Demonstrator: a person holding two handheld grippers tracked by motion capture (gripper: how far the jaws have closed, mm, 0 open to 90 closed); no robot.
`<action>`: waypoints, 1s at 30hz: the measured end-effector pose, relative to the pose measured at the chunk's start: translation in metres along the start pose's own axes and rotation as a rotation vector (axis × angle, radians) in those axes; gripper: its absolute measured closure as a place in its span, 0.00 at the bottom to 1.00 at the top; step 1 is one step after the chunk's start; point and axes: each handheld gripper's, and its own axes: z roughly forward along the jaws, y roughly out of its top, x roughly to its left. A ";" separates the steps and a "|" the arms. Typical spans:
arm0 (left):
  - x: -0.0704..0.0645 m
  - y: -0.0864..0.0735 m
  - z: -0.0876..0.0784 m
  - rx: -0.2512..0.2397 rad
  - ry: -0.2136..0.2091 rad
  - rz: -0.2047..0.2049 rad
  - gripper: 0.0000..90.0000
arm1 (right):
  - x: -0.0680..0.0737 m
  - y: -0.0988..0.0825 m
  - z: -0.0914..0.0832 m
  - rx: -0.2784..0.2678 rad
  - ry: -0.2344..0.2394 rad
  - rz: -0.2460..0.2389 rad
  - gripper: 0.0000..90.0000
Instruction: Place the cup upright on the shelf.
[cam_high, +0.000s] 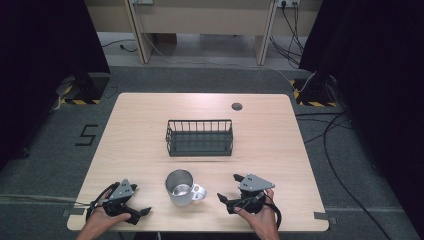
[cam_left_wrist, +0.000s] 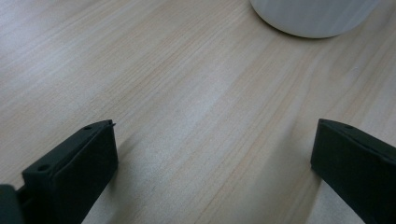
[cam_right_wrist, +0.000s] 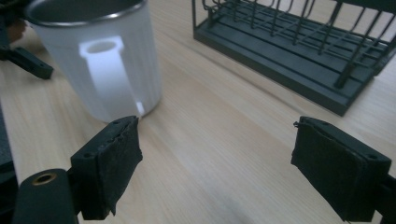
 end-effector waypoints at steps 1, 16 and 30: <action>0.000 0.000 0.000 0.000 0.000 0.000 0.00 | 0.003 0.003 0.000 -0.009 0.007 -0.010 0.17; 0.000 0.000 0.000 0.000 0.002 -0.001 0.00 | 0.025 0.022 0.006 -0.080 0.068 -0.039 0.17; 0.000 0.000 0.000 0.000 0.003 -0.003 0.00 | 0.044 0.039 0.034 -0.114 0.135 -0.087 0.17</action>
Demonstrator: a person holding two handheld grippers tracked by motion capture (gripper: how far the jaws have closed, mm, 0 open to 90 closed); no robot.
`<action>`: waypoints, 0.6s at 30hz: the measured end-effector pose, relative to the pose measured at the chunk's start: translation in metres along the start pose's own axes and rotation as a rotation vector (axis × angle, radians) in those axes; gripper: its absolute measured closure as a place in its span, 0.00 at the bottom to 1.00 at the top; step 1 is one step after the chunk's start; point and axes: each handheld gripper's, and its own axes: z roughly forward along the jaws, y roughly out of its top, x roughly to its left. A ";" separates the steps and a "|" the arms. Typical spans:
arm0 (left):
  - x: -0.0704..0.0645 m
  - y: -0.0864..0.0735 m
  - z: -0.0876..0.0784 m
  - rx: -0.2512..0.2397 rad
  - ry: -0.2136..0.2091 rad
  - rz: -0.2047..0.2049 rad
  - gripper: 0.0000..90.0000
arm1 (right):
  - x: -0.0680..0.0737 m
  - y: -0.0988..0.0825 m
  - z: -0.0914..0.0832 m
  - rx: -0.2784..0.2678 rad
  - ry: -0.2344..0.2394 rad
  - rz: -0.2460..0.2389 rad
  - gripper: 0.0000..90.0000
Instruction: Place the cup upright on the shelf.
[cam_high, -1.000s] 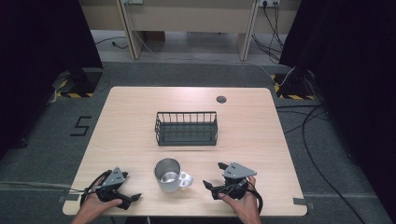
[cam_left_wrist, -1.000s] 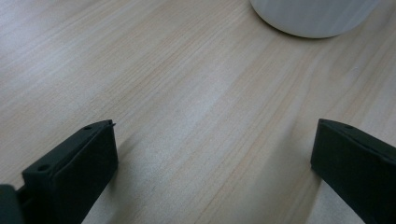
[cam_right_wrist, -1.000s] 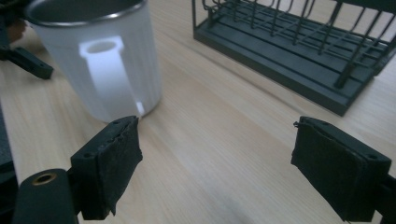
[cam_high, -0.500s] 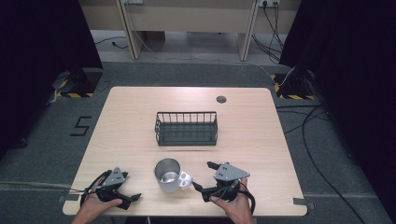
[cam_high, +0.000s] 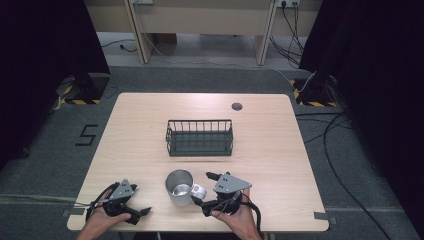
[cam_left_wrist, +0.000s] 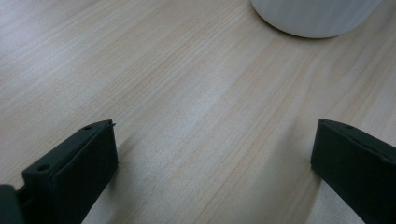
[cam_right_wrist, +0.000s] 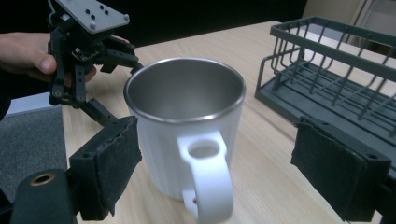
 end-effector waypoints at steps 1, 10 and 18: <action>0.000 0.000 0.000 0.000 0.000 0.000 0.00 | 0.001 0.003 0.005 -0.002 0.001 0.002 0.17; 0.000 0.000 0.000 -0.001 0.000 0.000 0.00 | 0.005 0.013 0.023 -0.005 0.012 -0.017 0.16; 0.000 0.000 0.000 -0.001 0.000 0.000 0.00 | 0.009 0.019 0.033 -0.006 0.036 -0.017 0.16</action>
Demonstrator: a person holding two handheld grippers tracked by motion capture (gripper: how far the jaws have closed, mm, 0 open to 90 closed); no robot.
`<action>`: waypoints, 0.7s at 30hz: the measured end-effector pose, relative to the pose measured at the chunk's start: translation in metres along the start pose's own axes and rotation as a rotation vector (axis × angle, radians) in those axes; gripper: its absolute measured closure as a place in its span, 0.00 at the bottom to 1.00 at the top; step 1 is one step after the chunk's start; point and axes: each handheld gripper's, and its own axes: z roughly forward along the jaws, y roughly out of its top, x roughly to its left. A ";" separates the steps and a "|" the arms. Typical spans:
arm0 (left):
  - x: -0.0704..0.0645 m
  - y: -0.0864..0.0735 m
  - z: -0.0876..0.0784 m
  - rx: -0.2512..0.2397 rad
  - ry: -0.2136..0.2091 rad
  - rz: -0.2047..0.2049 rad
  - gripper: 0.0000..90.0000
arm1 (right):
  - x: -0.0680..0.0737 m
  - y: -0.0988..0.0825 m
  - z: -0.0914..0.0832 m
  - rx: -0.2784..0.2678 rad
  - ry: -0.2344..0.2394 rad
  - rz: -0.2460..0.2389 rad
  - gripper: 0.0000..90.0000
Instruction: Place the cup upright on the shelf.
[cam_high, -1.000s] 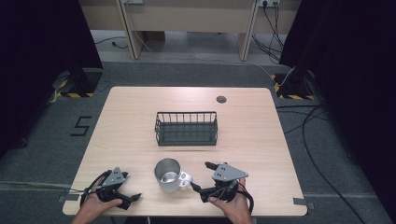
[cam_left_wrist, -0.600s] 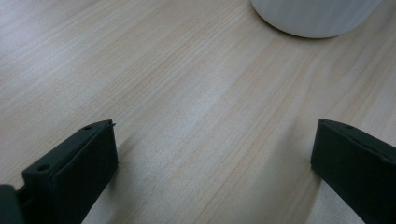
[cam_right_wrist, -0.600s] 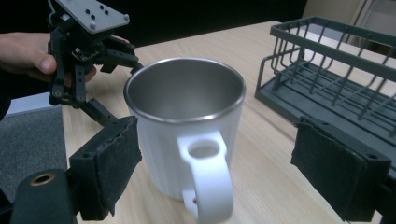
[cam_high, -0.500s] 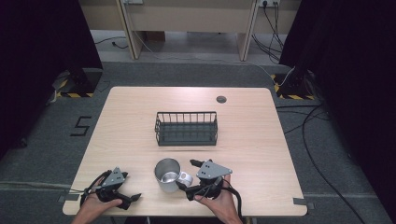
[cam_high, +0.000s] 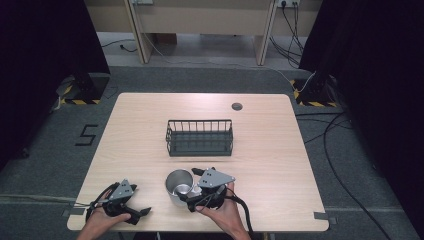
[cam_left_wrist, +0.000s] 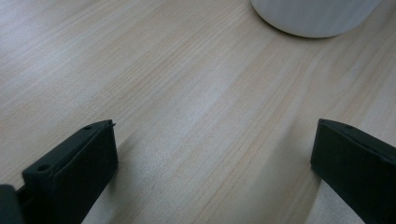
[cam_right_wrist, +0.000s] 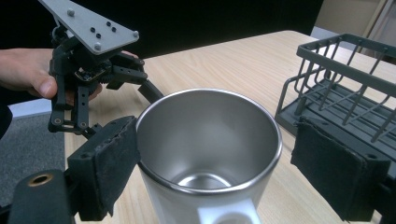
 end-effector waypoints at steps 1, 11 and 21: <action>0.000 0.000 0.000 0.000 0.000 0.000 0.00 | 0.000 0.000 0.001 -0.001 0.000 0.003 0.16; 0.000 0.000 0.000 0.000 0.000 0.000 0.00 | 0.004 0.004 0.013 0.010 -0.024 0.039 0.16; 0.000 0.000 0.000 0.000 -0.002 0.000 0.00 | 0.006 0.008 0.021 0.023 -0.036 0.047 0.16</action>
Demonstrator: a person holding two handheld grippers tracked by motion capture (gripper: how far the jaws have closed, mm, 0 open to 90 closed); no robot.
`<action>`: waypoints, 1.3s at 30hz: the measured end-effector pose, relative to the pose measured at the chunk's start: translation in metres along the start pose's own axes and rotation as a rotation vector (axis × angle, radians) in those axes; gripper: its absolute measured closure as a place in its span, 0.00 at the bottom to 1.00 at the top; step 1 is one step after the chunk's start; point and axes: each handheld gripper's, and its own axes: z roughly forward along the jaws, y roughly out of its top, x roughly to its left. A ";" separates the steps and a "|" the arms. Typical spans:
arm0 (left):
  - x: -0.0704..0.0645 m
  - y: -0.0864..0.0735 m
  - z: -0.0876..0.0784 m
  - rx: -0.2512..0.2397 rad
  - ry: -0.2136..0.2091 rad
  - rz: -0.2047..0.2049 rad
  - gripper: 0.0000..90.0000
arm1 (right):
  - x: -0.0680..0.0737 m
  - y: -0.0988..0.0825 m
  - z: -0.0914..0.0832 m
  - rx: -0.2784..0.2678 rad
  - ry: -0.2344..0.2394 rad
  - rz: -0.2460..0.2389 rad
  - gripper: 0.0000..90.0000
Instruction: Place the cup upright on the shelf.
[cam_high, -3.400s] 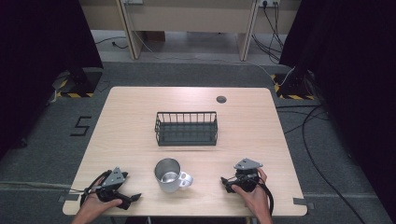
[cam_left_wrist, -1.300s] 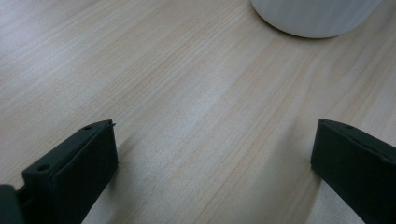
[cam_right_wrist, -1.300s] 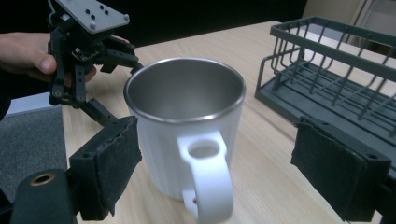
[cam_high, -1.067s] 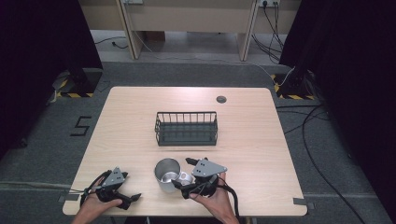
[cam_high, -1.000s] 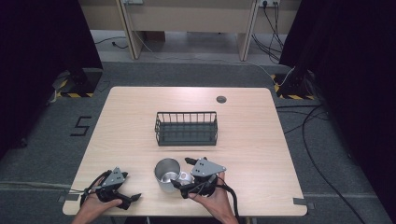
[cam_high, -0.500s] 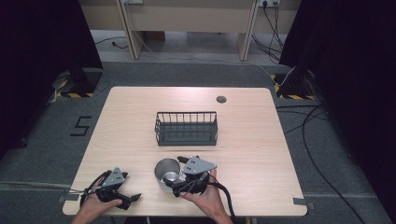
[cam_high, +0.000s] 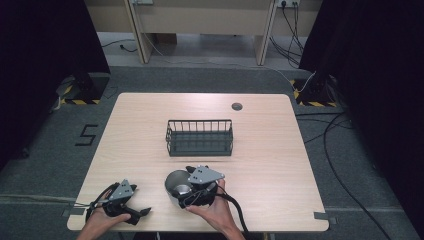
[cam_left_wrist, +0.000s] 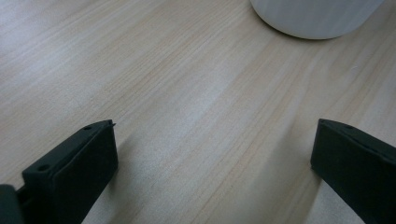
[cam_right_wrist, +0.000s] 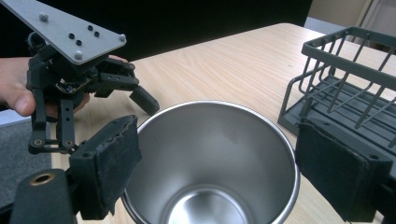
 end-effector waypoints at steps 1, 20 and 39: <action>0.000 0.000 0.000 0.000 0.000 0.000 0.00 | 0.000 0.000 0.000 0.000 0.000 0.000 0.16; 0.000 0.000 0.000 0.000 -0.002 0.002 0.00 | 0.005 -0.002 -0.003 0.021 0.010 -0.042 0.06; 0.000 0.000 0.000 0.000 -0.002 0.000 0.00 | 0.001 -0.001 0.017 0.067 0.032 -0.024 0.06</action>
